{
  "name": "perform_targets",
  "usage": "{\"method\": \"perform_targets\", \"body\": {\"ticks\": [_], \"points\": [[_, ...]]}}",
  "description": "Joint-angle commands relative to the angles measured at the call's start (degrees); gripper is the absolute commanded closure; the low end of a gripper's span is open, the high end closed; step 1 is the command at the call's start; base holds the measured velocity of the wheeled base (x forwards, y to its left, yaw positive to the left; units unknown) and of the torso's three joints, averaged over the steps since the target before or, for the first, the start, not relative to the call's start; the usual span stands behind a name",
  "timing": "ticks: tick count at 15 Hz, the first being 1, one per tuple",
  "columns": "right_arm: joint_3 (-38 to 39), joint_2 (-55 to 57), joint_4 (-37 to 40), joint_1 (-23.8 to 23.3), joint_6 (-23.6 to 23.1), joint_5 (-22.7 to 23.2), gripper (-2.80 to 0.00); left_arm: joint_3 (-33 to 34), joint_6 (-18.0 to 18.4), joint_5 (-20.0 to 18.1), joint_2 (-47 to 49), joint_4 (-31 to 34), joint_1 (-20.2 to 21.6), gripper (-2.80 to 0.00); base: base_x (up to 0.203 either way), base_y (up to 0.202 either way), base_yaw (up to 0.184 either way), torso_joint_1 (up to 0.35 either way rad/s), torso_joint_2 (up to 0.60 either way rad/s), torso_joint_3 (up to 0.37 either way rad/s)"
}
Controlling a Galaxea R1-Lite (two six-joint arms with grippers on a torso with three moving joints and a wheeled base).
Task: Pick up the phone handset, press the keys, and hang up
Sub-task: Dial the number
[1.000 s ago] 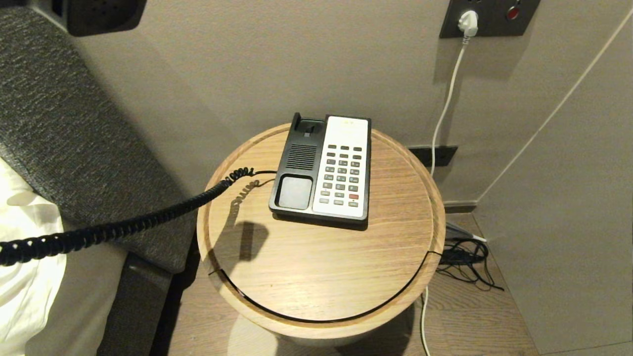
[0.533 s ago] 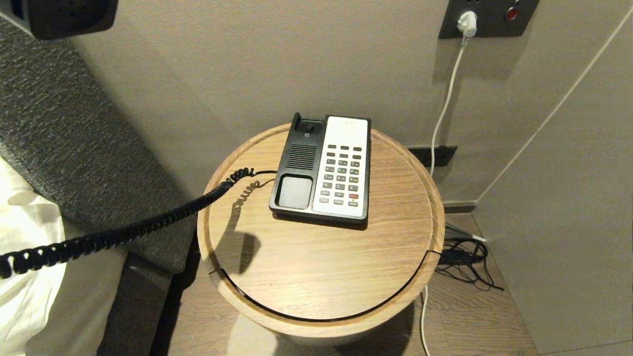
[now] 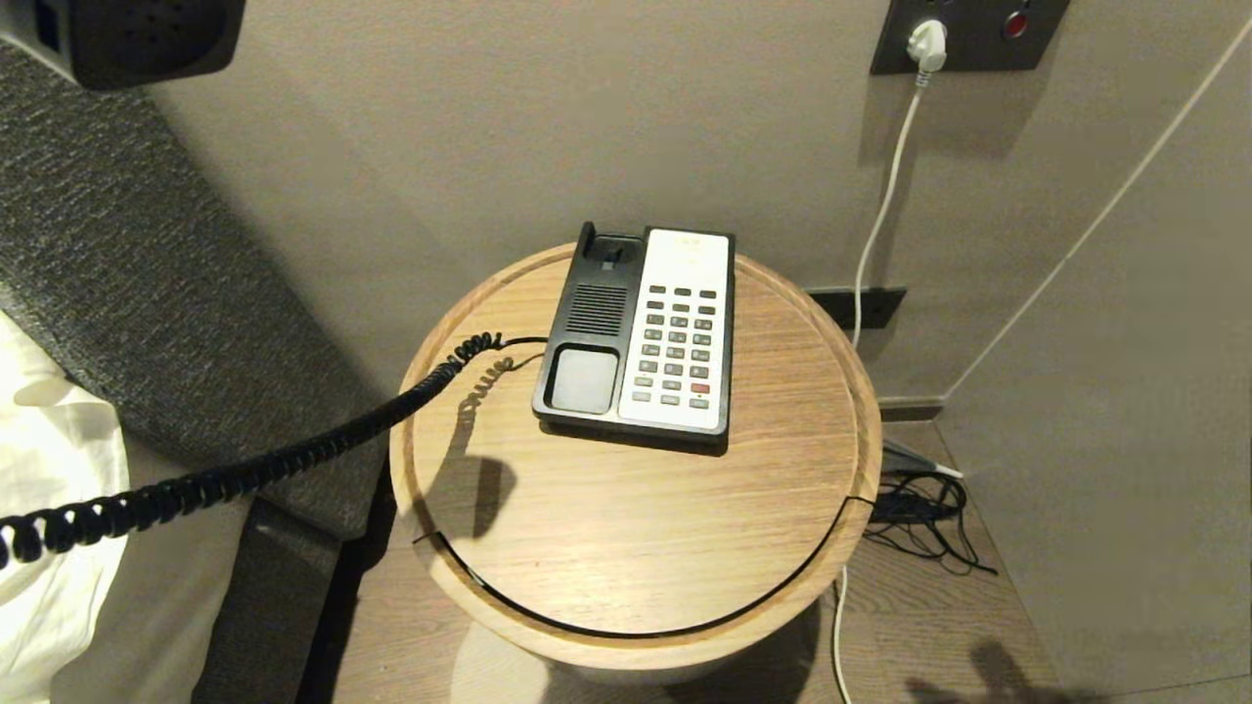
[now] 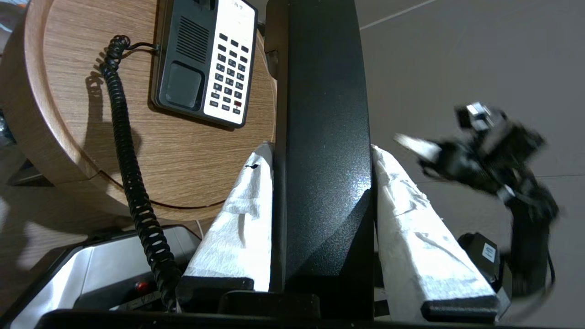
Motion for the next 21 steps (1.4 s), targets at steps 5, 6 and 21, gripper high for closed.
{"method": "perform_targets", "body": {"ticks": [5,6,21], "points": [[-5.0,19.0,-8.9,26.0,0.8,-17.5,0.00,0.9,-0.3,0.0,-0.2,0.4,0.7,0.00,0.000,0.000,0.000,0.000,0.00,0.000],[-5.7,22.0,-12.6,26.4,1.3,-20.8,0.00,1.2,-0.3,0.0,-0.4,0.4,1.1,0.00,0.000,0.000,0.000,0.000,0.00,0.000],[-14.4,40.2,-21.7,27.7,4.8,-33.9,0.00,2.3,0.1,0.2,-0.6,0.2,1.5,0.00,0.000,0.000,0.000,0.000,0.00,0.000]]}}
